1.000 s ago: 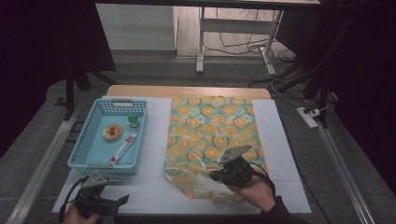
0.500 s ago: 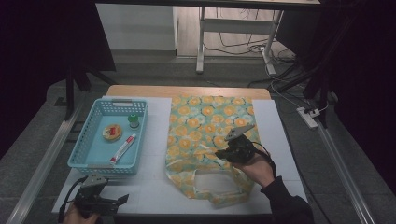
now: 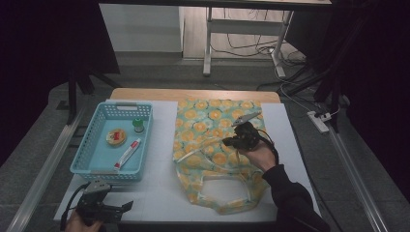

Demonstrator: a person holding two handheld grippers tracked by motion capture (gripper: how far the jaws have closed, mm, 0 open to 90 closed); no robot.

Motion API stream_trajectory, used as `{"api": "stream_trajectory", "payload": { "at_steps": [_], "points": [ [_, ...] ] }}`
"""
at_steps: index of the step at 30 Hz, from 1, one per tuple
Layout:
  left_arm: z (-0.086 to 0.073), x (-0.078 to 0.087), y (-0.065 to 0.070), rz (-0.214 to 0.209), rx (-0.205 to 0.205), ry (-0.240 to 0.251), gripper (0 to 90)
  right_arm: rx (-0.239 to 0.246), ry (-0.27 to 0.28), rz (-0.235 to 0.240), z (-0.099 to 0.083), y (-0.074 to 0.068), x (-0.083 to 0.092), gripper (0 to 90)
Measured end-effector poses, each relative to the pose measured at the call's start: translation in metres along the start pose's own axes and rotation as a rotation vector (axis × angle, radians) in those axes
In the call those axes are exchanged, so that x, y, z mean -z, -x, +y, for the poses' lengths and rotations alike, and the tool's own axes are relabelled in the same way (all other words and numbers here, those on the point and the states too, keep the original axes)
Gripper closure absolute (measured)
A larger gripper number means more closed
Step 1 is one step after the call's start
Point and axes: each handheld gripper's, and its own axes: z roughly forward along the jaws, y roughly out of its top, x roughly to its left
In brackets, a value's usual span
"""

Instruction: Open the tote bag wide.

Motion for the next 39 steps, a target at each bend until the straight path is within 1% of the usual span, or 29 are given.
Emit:
{"api": "stream_trajectory", "payload": {
  "at_steps": [1,4,5,9,10,11,12,13,14,16,17,19,23,24,25,26,27,30,31,32,33,34,35,36,37,39],
  "points": [
    [0.0,0.0,0.0,-0.001,0.0,0.0,0.0,0.0,0.0,0.0,0.0,0.0,0.0,89.6],
    [0.0,0.0,0.0,-0.002,0.0,0.0,0.0,0.013,-0.003,-0.014,0.007,0.009,-0.014,89.6],
    [0.0,0.0,0.0,-0.003,0.0,0.0,0.0,0.013,-0.003,-0.014,0.007,0.009,-0.014,89.6],
    [0.0,0.0,0.0,-0.003,0.002,0.001,0.0,0.007,0.005,-0.021,0.015,0.018,-0.033,89.5],
    [0.0,0.0,0.0,-0.003,0.002,0.002,0.0,0.007,0.005,-0.021,0.015,0.018,-0.033,89.5],
    [0.0,0.0,0.0,-0.003,0.003,0.002,0.0,0.005,0.012,-0.02,0.018,0.02,-0.04,89.6],
    [0.0,0.0,0.0,-0.003,0.003,0.002,0.0,0.005,0.012,-0.02,0.018,0.02,-0.04,89.6],
    [0.0,0.0,0.0,-0.004,0.003,0.003,0.0,0.007,0.013,-0.021,0.021,0.02,-0.048,89.6],
    [0.0,0.0,0.0,-0.004,0.003,0.003,0.0,0.007,0.013,-0.021,0.021,0.02,-0.048,89.6],
    [0.0,0.0,0.0,-0.005,0.002,0.003,0.0,0.013,0.014,-0.02,0.023,0.019,-0.056,89.5],
    [0.0,0.0,0.0,-0.005,0.002,0.003,0.0,0.024,0.014,-0.029,0.024,0.018,-0.063,89.5],
    [0.0,0.001,0.0,-0.005,0.002,0.004,0.0,0.026,0.018,-0.035,0.025,0.019,-0.07,89.5],
    [0.0,0.0,0.0,-0.005,0.002,0.004,0.0,0.016,0.013,-0.041,0.024,0.022,-0.085,89.4],
    [0.0,0.001,0.0,-0.005,0.001,0.005,0.0,0.016,0.013,-0.041,0.024,0.022,-0.085,89.4],
    [-0.001,0.001,0.0,-0.005,0.002,0.005,0.0,0.013,-0.01,-0.041,0.021,0.022,-0.093,89.3],
    [-0.001,0.001,0.0,-0.006,0.001,0.006,0.0,0.011,-0.015,-0.035,0.018,0.022,-0.096,89.0],
    [-0.001,0.001,0.0,-0.006,0.001,0.006,0.0,0.0,-0.005,-0.024,0.016,0.022,-0.098,88.9],
    [-0.001,0.001,0.0,-0.006,0.001,0.006,0.0,-0.004,-0.001,-0.025,0.016,0.021,-0.097,86.7],
    [-0.001,0.001,0.0,-0.005,0.0,0.005,0.0,-0.001,-0.005,-0.034,0.016,0.02,-0.096,83.1],
    [-0.001,0.001,0.0,-0.005,0.0,0.005,0.0,-0.002,0.009,-0.039,0.019,0.018,-0.09,75.1],
    [-0.001,0.001,0.0,-0.005,0.0,0.006,0.0,-0.011,0.018,-0.026,0.02,0.018,-0.086,70.1],
    [-0.001,0.001,0.0,-0.005,0.001,0.006,0.0,-0.011,0.018,-0.026,0.02,0.018,-0.086,70.1],
    [0.0,0.001,0.0,-0.005,0.001,0.005,0.0,-0.02,0.022,-0.014,0.021,0.017,-0.082,65.5],
    [0.0,0.0,0.0,-0.004,0.001,0.004,0.0,-0.022,0.039,-0.015,0.022,0.014,-0.073,59.3],
    [0.0,0.001,0.0,-0.004,0.0,0.004,0.0,-0.026,0.048,-0.016,0.022,0.013,-0.068,55.7],
    [0.0,0.001,0.0,-0.003,0.001,0.004,0.0,-0.046,0.048,0.0,0.021,0.011,-0.06,48.7]
  ]
}}
